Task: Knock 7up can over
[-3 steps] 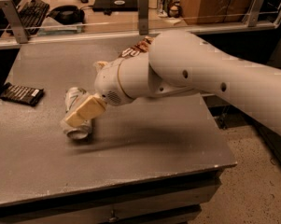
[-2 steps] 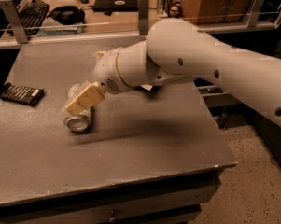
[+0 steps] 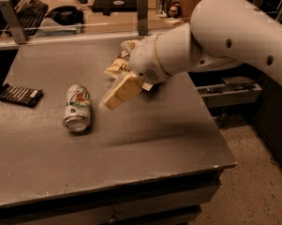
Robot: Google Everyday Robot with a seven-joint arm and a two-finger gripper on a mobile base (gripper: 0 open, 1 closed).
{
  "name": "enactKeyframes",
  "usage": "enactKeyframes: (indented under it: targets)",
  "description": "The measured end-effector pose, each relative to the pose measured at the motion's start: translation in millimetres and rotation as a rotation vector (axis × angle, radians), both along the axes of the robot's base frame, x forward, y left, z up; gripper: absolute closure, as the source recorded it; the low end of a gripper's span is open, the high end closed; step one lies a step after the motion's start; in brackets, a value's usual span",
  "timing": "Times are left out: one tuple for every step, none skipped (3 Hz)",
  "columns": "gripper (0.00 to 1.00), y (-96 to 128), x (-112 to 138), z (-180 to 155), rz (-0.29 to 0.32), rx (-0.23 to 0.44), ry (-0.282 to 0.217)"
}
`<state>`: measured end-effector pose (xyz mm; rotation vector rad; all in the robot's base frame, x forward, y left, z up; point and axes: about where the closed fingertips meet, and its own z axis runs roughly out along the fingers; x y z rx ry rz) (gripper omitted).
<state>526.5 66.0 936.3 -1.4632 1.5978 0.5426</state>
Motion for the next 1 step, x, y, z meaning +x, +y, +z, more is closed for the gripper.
enactKeyframes:
  targets:
    - [0.0, -79.4, -21.0, 19.2, -0.009, -0.096, -0.023]
